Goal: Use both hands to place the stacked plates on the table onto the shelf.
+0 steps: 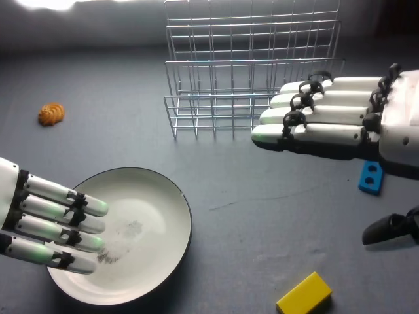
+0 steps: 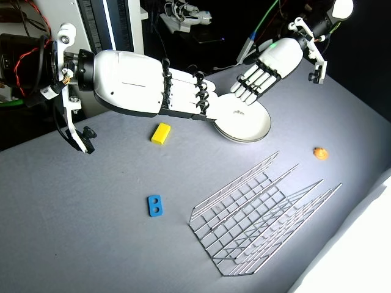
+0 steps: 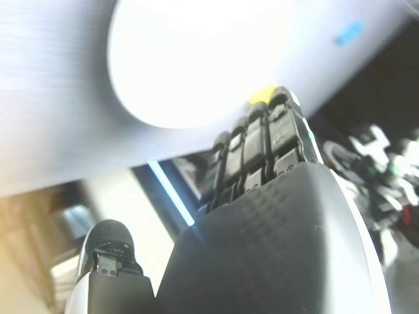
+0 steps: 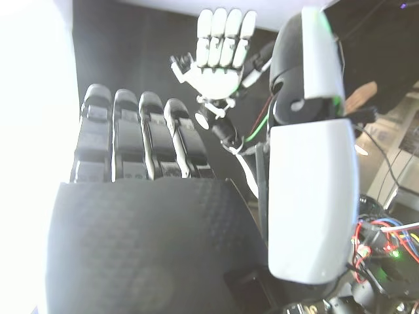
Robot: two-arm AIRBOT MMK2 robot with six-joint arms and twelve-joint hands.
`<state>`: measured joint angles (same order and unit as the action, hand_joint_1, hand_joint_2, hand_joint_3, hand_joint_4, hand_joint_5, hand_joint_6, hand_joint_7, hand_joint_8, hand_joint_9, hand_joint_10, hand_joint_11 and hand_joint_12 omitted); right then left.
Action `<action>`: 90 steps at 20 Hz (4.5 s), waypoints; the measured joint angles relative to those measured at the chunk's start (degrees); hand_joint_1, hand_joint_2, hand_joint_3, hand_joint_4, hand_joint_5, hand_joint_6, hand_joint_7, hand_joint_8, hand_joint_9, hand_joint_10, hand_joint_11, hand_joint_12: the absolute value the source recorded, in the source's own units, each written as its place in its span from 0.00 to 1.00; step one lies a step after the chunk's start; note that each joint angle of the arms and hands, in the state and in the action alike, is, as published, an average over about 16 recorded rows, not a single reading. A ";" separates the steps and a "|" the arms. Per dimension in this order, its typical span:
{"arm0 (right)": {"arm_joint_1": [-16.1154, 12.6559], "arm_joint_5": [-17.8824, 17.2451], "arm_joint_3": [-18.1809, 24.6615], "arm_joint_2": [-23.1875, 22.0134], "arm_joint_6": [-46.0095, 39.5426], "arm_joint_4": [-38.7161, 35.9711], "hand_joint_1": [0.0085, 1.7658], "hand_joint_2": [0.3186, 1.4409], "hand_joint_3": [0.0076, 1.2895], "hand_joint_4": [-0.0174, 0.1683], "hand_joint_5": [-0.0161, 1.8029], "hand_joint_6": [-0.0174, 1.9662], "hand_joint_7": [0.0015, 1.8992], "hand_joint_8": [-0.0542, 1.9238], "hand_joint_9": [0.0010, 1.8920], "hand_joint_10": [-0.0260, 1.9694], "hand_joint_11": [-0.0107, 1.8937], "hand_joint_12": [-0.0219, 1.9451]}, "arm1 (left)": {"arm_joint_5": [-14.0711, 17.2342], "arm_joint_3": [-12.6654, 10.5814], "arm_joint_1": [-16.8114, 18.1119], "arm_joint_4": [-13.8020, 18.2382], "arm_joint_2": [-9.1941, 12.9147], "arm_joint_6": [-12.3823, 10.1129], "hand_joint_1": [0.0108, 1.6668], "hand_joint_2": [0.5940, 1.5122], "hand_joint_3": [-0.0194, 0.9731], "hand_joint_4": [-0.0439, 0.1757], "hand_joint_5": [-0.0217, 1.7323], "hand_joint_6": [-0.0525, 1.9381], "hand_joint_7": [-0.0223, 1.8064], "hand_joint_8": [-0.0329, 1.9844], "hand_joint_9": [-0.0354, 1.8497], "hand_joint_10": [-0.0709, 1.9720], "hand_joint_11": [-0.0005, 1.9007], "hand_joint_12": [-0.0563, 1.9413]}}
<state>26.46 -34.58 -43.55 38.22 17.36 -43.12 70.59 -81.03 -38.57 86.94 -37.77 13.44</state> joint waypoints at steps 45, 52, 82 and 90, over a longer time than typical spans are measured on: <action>0.72 0.40 -0.68 2.63 4.07 -0.67 0.60 0.55 0.01 0.11 0.02 0.02 0.01 0.03 0.01 0.02 0.02 0.05 | -20.03 12.78 -12.20 -15.01 -1.08 0.26 0.00 0.53 0.04 0.17 0.01 0.01 0.01 0.01 0.01 0.03 0.01 0.03; 0.10 1.45 -2.40 8.03 10.81 1.22 0.62 0.55 0.01 0.11 0.02 0.02 0.01 0.03 0.01 0.02 0.02 0.12 | -22.08 15.16 -11.87 -18.67 -1.76 0.26 0.00 0.53 0.04 0.18 0.01 0.01 0.01 0.01 0.01 0.03 0.01 0.03; -0.72 8.53 -18.68 34.43 25.95 3.91 0.68 0.60 0.01 0.10 0.09 0.02 0.06 0.03 0.06 0.02 0.01 0.42 | -22.59 15.39 -12.93 -21.62 -2.13 0.26 0.00 0.54 0.04 0.18 0.01 0.01 0.01 0.01 0.01 0.02 0.01 0.02; -0.75 8.72 -21.54 37.23 26.48 5.34 0.68 0.65 0.01 0.10 0.25 0.03 0.23 0.03 0.22 0.03 0.08 0.58 | -22.52 15.34 -13.29 -21.97 -2.16 0.25 0.00 0.54 0.04 0.18 0.01 0.01 0.01 0.01 0.01 0.02 0.01 0.02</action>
<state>25.71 -25.86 -65.09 75.45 43.83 -37.78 48.07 -65.69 -51.85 64.98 -39.94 13.69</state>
